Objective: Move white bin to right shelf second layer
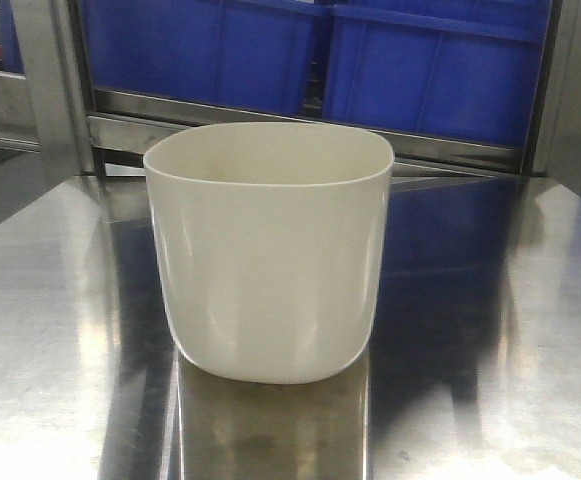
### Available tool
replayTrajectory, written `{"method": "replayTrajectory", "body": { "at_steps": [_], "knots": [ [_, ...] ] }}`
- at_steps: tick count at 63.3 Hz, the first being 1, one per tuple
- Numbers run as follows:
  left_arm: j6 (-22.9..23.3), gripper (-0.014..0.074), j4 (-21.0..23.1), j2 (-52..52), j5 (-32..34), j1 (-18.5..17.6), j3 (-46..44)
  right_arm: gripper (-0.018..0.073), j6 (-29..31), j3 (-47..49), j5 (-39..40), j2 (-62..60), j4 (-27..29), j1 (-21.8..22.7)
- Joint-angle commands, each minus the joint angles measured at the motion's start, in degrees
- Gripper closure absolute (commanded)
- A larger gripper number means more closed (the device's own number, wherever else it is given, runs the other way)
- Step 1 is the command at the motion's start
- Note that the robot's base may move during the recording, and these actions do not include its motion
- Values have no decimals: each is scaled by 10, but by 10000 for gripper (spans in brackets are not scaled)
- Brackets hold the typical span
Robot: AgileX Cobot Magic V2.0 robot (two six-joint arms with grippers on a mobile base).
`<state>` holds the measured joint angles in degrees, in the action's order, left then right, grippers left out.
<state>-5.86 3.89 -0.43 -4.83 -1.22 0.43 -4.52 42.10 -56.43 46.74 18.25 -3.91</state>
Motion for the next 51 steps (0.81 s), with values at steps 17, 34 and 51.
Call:
{"method": "replayTrajectory", "body": {
  "at_steps": [17, 34, 51],
  "knots": [
    [1, 512, 3, -9, 48, 1, 21, 493, -76, 120, -7, 109, -47, -109],
    [1, 512, 3, -9, 48, 1, 21, 224, -146, 204, -10, 190, -84, -206],
    [1, 512, 3, -9, 48, 1, 21, 174, -151, 346, -56, 289, -55, -289]
  ]
}}
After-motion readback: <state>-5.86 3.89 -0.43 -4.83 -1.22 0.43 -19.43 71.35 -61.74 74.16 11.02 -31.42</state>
